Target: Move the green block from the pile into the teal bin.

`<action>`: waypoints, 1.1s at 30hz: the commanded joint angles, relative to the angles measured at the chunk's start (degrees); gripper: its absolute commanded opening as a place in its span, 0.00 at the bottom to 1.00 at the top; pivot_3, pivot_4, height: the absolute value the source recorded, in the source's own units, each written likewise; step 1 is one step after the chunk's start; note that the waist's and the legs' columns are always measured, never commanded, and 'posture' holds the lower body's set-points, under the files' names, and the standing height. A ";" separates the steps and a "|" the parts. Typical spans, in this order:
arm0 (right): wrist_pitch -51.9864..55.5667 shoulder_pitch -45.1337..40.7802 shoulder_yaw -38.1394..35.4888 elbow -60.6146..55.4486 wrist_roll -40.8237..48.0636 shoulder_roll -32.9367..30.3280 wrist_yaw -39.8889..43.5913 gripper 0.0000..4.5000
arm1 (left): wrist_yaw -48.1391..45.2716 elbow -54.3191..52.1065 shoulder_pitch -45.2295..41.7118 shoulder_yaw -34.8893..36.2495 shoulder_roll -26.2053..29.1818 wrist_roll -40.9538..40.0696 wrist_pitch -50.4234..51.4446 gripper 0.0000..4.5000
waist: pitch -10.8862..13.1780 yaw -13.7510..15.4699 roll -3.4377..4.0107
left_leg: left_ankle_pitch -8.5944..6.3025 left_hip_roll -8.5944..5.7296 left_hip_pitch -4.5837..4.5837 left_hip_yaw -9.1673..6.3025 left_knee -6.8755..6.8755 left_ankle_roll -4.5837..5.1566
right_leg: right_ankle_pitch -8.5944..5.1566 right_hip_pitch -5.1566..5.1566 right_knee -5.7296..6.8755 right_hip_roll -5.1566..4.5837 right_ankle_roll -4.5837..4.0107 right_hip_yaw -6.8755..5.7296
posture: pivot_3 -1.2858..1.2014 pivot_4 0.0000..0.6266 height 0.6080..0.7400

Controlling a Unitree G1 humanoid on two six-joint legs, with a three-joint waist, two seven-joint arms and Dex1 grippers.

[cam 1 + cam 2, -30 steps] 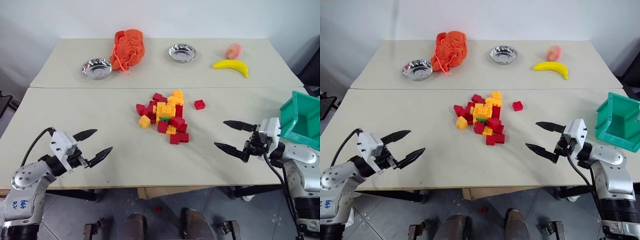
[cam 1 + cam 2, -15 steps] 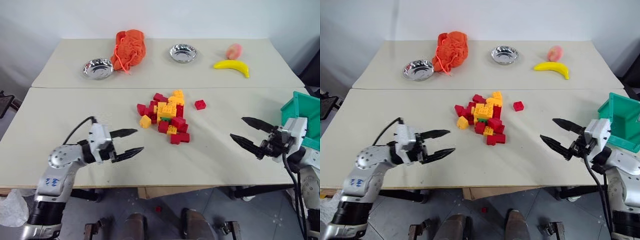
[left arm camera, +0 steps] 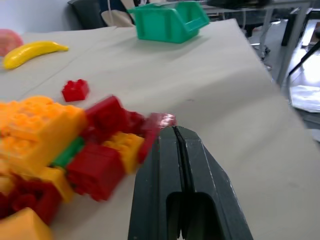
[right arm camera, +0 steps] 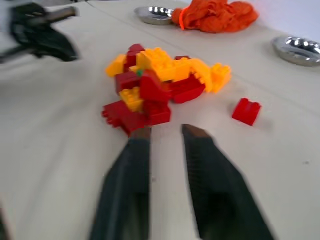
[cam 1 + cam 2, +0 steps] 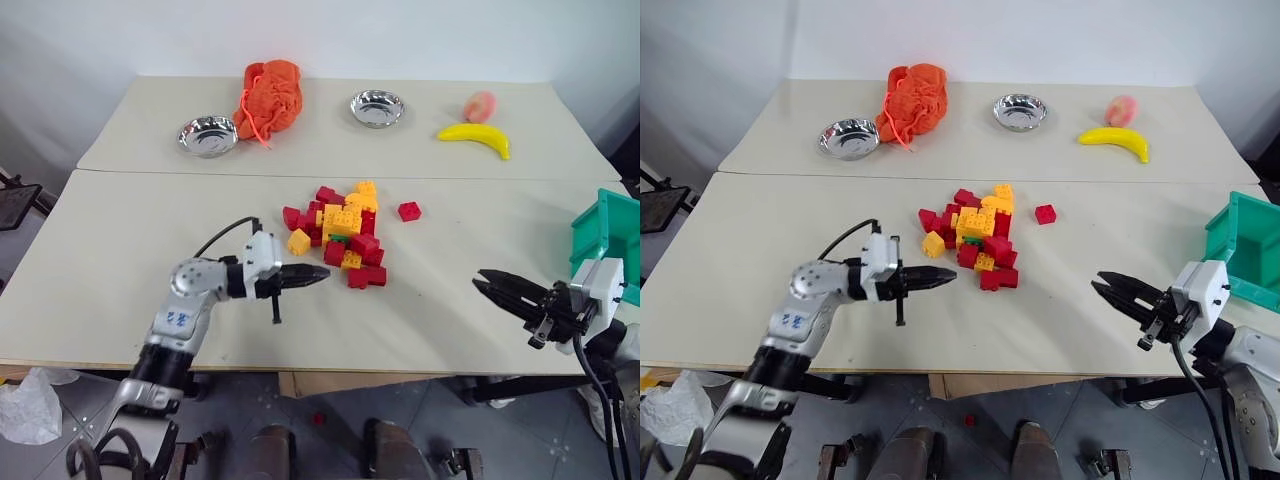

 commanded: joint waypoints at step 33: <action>-4.40 0.06 1.69 -4.06 -2.76 4.53 -5.49 0.99 | -0.49 29.06 -19.08 -0.62 -10.31 11.86 -10.57 0.00 | 0.06 -0.26 -0.11 | -0.03 -0.03 -0.03 0.05 0.00 0.06 | 0.04 0.00 -0.07 0.00 0.09 -0.02 | 0.52 0.24 1.00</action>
